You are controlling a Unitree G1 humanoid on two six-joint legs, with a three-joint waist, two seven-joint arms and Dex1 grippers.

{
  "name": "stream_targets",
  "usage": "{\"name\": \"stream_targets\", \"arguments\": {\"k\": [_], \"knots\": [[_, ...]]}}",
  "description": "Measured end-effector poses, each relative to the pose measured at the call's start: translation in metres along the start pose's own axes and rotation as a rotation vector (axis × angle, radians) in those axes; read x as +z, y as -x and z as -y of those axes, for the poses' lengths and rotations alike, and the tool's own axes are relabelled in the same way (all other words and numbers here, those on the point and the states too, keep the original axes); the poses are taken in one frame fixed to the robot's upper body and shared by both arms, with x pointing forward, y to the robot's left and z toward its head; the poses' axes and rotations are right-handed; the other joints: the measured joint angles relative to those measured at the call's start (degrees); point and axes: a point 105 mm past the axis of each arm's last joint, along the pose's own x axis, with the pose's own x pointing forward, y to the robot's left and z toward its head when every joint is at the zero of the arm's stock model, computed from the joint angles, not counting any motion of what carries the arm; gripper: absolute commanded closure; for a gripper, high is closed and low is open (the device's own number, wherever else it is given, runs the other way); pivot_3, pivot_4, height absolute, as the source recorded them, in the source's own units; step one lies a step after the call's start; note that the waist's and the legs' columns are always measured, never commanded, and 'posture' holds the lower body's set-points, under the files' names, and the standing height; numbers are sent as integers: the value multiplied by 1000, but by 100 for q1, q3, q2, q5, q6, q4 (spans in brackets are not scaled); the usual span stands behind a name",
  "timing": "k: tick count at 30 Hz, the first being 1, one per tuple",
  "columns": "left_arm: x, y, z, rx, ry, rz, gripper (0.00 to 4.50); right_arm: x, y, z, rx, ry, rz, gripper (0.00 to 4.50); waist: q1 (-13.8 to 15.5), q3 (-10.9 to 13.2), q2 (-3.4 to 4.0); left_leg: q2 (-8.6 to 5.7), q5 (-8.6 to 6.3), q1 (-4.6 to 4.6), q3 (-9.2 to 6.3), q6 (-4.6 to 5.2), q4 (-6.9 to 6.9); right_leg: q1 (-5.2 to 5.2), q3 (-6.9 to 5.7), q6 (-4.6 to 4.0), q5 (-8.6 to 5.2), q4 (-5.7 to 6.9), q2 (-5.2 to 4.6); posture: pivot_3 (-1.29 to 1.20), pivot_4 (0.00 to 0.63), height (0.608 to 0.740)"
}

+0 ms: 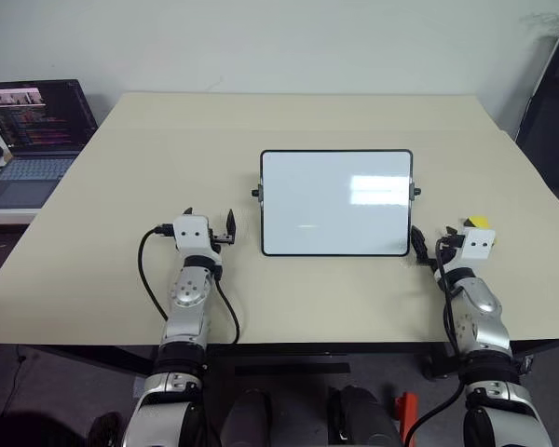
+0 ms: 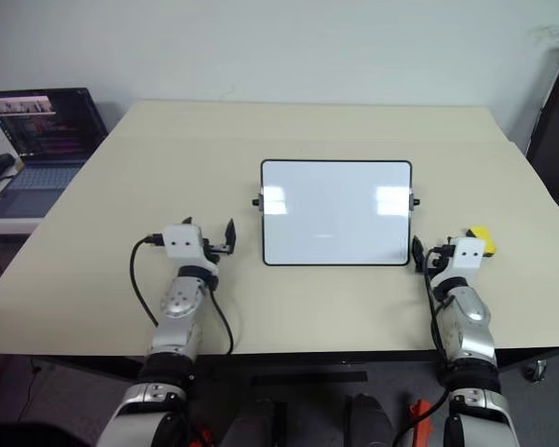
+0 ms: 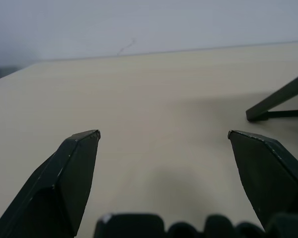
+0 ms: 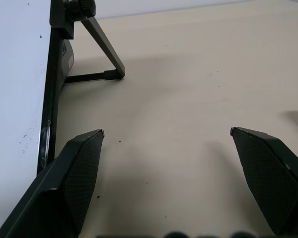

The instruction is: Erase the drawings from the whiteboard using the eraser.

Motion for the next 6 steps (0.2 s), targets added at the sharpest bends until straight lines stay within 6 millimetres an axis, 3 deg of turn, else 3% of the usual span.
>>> {"name": "stream_targets", "arguments": {"k": [6], "knots": [[-5,1,0,-25,21,-29,0,4,-4,0,-7,9,13,18,-3,0,0,0,0,0,0,0,0,0,-1,0,0,0,0,0,150,740]]}}
